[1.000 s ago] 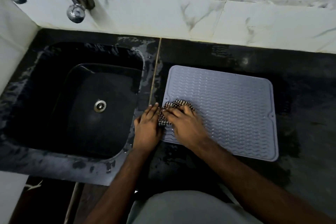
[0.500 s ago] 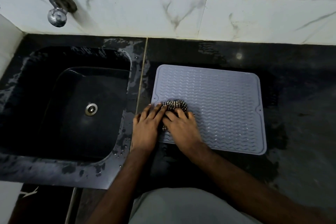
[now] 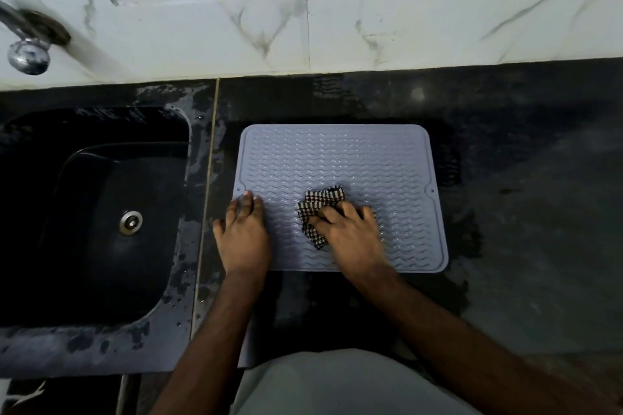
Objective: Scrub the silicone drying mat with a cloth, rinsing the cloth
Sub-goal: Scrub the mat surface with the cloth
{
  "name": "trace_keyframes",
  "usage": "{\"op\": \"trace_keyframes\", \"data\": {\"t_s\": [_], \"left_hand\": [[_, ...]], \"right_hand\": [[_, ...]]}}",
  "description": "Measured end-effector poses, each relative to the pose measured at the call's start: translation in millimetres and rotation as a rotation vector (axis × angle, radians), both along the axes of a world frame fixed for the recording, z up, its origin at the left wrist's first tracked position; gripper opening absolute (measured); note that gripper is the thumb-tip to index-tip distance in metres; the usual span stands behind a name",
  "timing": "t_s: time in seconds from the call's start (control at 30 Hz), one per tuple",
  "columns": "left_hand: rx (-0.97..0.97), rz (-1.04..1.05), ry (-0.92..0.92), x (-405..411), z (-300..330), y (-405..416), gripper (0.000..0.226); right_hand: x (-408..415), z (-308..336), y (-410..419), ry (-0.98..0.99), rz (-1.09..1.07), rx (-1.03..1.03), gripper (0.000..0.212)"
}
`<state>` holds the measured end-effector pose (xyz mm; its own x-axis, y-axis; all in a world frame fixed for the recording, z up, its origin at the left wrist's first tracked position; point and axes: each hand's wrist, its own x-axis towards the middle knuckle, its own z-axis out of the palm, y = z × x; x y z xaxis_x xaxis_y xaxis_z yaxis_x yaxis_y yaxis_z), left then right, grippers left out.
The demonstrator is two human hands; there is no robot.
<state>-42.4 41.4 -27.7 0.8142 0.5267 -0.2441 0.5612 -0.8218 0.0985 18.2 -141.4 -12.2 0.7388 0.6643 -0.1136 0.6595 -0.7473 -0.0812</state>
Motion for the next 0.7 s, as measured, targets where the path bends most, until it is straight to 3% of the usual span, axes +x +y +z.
{"op": "trace_keyframes", "data": {"t_s": [0.1, 0.23, 0.33, 0.47, 0.6, 0.7], "left_hand": [[-0.02, 0.078, -0.033, 9, 0, -15, 0.068], [0.018, 0.084, -0.009, 12, -5, -26, 0.117], [0.031, 0.098, 0.018, 14, -10, -36, 0.136], [0.017, 0.135, -0.024, 15, -11, -40, 0.131], [0.048, 0.082, -0.13, 19, -6, -54, 0.108], [-0.031, 0.103, -0.094, 24, -4, -60, 0.095]], "right_hand": [[1, -1, -13, -0.028, -0.02, 0.005, 0.055], [9, -7, -36, -0.062, -0.022, 0.035, 0.04], [16, -15, -56, -0.055, -0.034, 0.05, 0.042], [21, -20, -79, -0.113, -0.074, 0.073, 0.038], [25, -23, -102, -0.145, -0.109, 0.076, 0.044], [30, -25, -119, -0.162, -0.131, 0.072, 0.039]]}}
